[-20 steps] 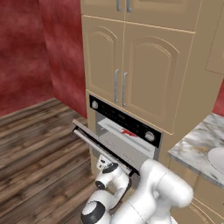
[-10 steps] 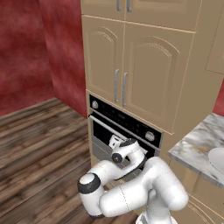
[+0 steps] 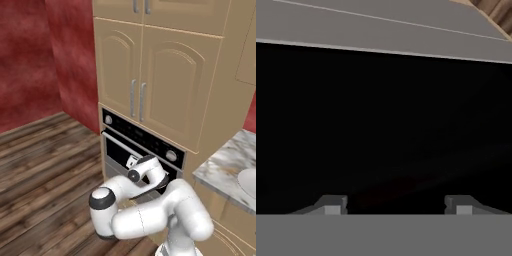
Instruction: Place the fish on the top rack of the oven, and slide the tray back inside. Close the oven door.
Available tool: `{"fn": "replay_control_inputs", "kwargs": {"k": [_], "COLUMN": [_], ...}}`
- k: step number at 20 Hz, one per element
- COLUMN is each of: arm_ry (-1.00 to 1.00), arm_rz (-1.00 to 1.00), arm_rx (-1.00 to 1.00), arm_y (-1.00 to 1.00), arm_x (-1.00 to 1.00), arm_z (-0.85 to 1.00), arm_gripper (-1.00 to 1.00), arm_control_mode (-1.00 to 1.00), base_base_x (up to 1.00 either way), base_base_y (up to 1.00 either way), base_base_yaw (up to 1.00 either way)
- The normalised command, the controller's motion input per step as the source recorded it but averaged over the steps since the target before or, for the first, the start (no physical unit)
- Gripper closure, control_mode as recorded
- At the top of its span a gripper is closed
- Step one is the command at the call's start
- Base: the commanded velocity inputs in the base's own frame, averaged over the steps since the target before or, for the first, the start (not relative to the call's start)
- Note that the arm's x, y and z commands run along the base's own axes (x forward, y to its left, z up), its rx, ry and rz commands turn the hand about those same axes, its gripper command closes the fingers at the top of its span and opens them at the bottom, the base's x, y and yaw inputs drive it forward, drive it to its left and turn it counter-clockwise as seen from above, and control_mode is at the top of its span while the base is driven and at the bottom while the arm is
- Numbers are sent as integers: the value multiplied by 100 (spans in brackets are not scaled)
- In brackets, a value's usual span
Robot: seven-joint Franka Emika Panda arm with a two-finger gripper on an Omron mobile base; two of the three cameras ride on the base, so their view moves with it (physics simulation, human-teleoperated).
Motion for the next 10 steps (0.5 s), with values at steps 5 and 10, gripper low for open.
{"fn": "replay_control_inputs", "kwargs": {"k": [5,10], "arm_ry": [0,0], "arm_rz": [0,-2], "arm_rx": [8,6], "arm_y": [-50,-45], "arm_x": [0,0], "arm_z": [0,0], "arm_gripper": [-100,-100], "arm_control_mode": [-100,-100], "base_base_x": [0,0], "base_base_y": [0,0], "base_base_yaw": [0,0]}}
